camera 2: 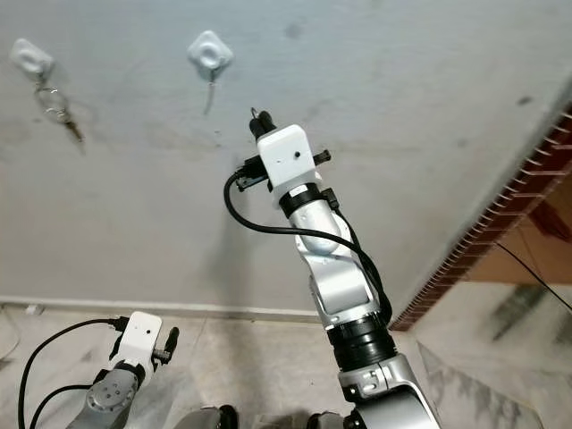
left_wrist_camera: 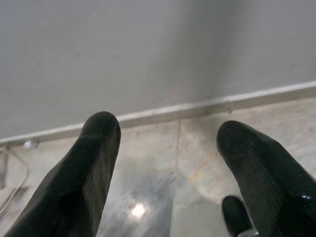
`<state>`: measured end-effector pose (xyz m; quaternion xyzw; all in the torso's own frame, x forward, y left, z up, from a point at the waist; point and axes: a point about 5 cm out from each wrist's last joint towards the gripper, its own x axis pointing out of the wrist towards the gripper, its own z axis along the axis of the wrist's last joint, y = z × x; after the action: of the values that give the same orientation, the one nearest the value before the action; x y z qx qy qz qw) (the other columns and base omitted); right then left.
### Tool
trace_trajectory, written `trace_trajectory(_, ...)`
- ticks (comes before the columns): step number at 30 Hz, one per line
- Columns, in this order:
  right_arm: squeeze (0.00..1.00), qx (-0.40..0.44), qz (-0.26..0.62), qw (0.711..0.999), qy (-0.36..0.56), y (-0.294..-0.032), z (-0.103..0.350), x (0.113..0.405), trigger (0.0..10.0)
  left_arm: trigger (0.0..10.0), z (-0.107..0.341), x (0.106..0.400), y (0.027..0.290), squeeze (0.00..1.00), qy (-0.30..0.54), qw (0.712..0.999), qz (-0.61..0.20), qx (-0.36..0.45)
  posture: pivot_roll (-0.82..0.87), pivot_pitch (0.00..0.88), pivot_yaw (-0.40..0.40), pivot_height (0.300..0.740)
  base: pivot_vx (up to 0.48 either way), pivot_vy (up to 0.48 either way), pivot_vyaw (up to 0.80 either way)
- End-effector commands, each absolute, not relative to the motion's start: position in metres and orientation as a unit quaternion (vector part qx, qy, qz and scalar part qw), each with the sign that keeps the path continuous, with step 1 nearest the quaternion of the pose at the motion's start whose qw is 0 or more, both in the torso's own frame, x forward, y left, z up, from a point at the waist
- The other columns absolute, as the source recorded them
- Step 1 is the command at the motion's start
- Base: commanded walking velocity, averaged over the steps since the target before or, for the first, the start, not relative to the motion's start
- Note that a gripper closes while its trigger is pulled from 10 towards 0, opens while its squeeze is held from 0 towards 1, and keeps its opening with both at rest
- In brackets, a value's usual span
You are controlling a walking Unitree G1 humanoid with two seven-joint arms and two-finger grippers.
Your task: Hang keys on a hook
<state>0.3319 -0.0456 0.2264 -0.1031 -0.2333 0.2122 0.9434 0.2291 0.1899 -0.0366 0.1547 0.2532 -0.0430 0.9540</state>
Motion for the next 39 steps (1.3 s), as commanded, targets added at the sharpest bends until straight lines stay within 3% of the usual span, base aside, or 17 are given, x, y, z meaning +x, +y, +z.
trace_trajectory(1,0.00,-0.099,0.220,0.938,-0.247,-0.043,0.234,0.333,10.0,10.0,-0.048,0.218,0.190,0.00,0.283,0.940,-0.065,0.178,-0.01,0.168,0.060,0.740,0.000,0.000,0.80)
trace_trajectory(10,0.00,-0.096,0.224,0.934,-0.260,-0.040,0.243,0.337,10.0,10.0,-0.061,0.207,0.196,0.00,0.330,0.914,-0.093,0.216,-0.01,0.161,0.055,0.740,0.000,0.000,0.79)
trace_trajectory(39,0.00,-0.066,0.209,0.936,-0.274,-0.059,0.244,0.331,10.0,10.0,-0.070,0.193,0.203,0.00,0.369,0.887,-0.120,0.249,-0.02,0.155,0.071,0.740,0.000,0.000,0.00)
